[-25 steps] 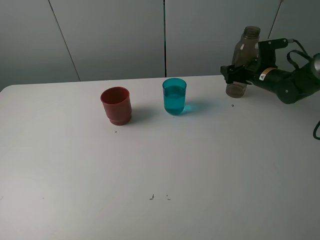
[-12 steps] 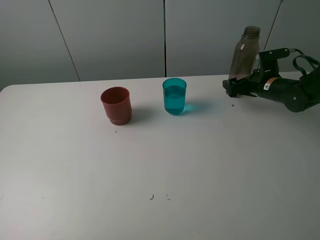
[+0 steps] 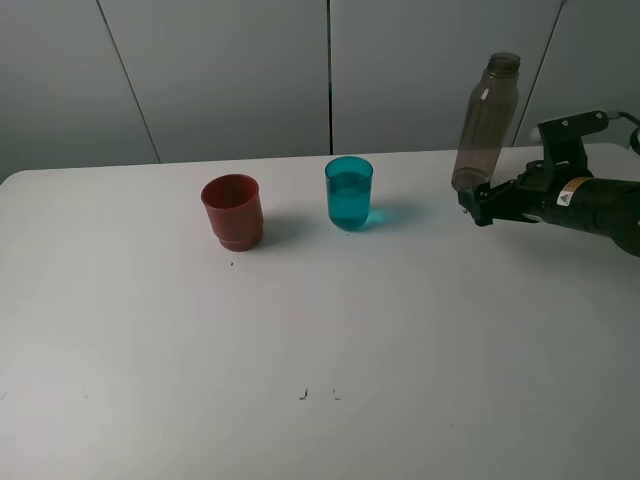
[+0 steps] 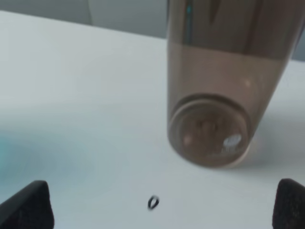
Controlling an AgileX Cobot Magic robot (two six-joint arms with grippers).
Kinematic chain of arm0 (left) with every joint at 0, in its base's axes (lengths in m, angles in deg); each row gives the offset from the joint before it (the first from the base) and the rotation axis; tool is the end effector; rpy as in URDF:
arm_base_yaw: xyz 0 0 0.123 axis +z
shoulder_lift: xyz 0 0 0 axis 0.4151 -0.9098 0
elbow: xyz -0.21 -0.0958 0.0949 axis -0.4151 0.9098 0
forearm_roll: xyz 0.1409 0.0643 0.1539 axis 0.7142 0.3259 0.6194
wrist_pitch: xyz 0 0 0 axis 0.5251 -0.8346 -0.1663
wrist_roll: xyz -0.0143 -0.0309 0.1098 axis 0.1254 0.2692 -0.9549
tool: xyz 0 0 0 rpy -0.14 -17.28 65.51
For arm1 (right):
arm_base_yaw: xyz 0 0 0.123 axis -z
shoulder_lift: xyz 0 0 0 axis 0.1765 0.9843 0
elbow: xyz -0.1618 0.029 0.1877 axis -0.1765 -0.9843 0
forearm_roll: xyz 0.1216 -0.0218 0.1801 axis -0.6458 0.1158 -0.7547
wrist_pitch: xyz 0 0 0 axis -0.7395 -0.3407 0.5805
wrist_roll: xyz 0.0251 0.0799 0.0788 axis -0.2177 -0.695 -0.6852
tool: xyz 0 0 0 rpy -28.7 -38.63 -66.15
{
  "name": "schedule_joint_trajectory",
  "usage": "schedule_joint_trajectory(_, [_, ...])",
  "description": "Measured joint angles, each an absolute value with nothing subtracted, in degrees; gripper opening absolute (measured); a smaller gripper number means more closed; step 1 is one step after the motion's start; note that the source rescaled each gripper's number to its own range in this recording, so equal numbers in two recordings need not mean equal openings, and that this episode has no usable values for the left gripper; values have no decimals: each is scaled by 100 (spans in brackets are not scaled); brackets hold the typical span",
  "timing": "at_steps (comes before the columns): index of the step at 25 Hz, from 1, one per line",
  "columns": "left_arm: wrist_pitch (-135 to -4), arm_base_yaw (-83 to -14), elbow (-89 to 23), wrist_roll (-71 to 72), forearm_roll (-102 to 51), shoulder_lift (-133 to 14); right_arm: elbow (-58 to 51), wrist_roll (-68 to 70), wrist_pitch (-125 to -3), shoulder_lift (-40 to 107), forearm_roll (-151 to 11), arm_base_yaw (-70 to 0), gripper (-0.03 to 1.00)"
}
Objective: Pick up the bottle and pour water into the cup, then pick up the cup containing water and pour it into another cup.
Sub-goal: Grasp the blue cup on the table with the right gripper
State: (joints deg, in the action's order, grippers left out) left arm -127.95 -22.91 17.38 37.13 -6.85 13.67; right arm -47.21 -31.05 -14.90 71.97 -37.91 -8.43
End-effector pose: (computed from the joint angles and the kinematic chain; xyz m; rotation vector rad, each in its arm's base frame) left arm 0.0189 0.0101 0.2508 -0.0825 2.0531 0.1018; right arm 0.3184 0.0207 0.0814 -0.3064 2.1051 0.1662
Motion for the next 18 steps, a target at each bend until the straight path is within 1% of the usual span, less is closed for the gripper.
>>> schedule_joint_trajectory(6, [-12795,-2291,1738,3713,-685,1367,-5413,-3105,-1490,6685,-3549,-843,100])
schedule_joint_trajectory(12, [-12795,-2291,1738,3713,-685,1367,-5534,-3269,-1464,6675,-1583,-843,100])
schedule_joint_trajectory(18, [-12795,-2291,1738,3713,-685,1367,-5534,-3317,-1375,6675,-1470,-975,100])
